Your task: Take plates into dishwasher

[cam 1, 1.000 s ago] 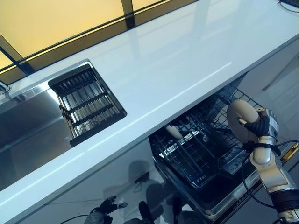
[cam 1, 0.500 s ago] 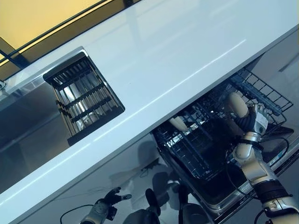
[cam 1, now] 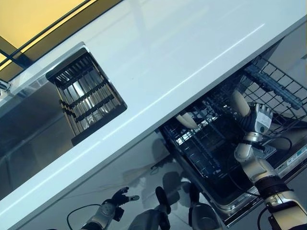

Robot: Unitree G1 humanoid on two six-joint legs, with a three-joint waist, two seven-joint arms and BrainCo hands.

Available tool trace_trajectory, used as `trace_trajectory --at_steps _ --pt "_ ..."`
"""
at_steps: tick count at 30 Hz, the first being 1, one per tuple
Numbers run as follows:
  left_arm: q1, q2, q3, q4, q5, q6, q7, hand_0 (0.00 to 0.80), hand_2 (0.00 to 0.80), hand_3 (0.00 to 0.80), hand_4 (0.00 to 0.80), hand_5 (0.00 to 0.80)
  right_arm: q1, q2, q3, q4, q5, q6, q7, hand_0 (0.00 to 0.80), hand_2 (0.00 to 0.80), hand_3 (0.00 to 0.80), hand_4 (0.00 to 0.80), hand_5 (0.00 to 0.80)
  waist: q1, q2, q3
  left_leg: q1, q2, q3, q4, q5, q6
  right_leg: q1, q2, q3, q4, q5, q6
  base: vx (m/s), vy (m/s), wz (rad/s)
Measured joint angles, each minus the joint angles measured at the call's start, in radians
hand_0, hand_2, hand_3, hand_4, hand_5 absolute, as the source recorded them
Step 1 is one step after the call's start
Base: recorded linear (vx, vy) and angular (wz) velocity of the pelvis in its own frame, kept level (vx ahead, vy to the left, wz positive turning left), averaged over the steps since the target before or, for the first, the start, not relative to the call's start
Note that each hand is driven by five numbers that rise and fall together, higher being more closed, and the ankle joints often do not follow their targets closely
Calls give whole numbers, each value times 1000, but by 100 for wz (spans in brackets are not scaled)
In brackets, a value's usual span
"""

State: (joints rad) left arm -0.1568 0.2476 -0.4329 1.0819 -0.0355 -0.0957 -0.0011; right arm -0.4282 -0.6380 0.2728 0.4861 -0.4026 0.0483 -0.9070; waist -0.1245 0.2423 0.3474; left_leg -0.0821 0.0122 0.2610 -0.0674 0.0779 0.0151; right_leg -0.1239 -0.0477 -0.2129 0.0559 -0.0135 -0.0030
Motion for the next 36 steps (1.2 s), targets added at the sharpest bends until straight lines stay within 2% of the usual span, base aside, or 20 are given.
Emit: trace_trajectory --at_steps 8,17,36 --pt "-20 1 -47 1 -15 -3 -5 0 0 0 0 0 -71 -4 25 112 3 14 4 800 800 800 800 800 27 9 13 -23 -12 -25 -1 18 3 -83 -27 -4 139 -57 -1 0 1 5" --pt "-46 2 -62 -7 -38 2 -8 0 0 0 0 0 -189 -12 93 211 23 75 99 800 800 800 800 800 33 9 25 -55 -31 -43 -2 42 13 -156 -62 -13 249 -93 -1 -8 -19 8" --pt "-82 7 -66 -38 -39 26 -8 0 0 0 0 0 -288 -4 120 251 78 126 159 800 800 800 800 800 34 -5 35 -102 -38 -49 -2 67 15 -228 -77 -13 311 -103 -10 -6 -5 1"
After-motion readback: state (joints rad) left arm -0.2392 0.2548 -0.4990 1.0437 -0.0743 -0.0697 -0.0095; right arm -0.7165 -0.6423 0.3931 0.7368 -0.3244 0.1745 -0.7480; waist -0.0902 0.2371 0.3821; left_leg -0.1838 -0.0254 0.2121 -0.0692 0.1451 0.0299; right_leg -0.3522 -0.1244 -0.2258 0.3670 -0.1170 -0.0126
